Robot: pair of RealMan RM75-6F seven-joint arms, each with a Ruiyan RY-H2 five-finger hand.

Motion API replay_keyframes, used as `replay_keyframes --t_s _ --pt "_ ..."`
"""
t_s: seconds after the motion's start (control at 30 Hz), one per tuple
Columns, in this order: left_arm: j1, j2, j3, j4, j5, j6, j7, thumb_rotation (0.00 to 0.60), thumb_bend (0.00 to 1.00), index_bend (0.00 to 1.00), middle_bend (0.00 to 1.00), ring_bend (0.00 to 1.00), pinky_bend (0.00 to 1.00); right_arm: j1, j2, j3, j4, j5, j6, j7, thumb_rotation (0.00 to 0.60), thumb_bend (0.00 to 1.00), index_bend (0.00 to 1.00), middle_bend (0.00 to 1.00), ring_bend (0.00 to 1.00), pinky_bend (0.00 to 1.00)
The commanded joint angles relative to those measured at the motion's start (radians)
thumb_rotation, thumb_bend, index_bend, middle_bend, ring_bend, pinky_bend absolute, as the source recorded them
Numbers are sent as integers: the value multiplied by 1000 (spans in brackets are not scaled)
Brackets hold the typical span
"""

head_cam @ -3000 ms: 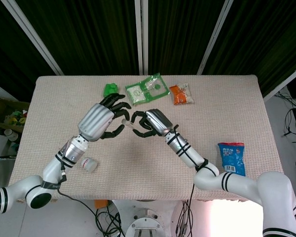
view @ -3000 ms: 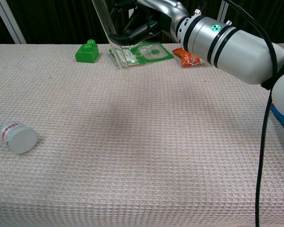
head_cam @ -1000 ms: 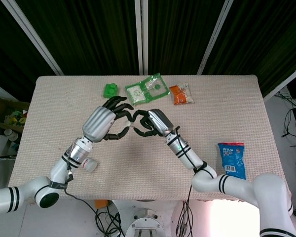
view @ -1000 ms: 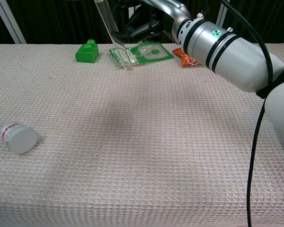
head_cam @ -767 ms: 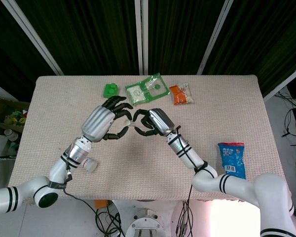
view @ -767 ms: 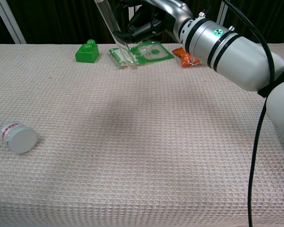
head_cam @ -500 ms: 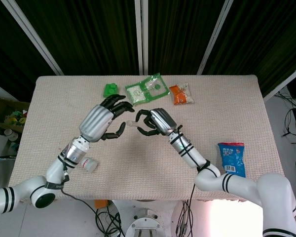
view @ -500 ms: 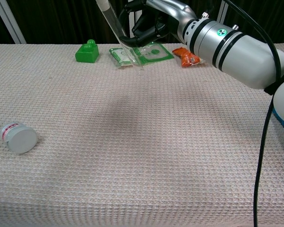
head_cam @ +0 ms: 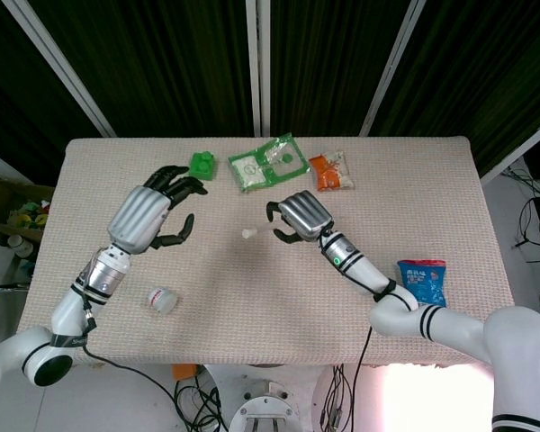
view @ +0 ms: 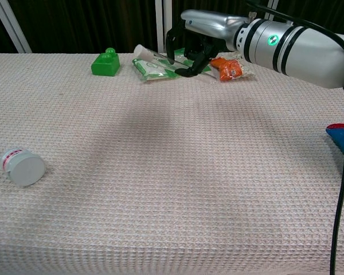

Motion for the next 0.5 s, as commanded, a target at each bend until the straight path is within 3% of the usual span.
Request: replay_keyframes --t_s 0.03,0.33,0.5 --pt "9 4 11 5 -6 -3 -1 403 559 271 232 120 127 33 -41 -13 53 105 -62 -167 600 743 965 1000 995 1000" --pt "31 0 24 16 -10 7 0 398 559 271 231 120 127 77 -158 -7 162 258 -87 -379 600 743 960 1000 992 1000" --pt "41 3 26 16 -8 12 -5 381 558 271 229 117 127 93 -192 -7 191 302 -94 -445 600 702 892 1000 984 1000"
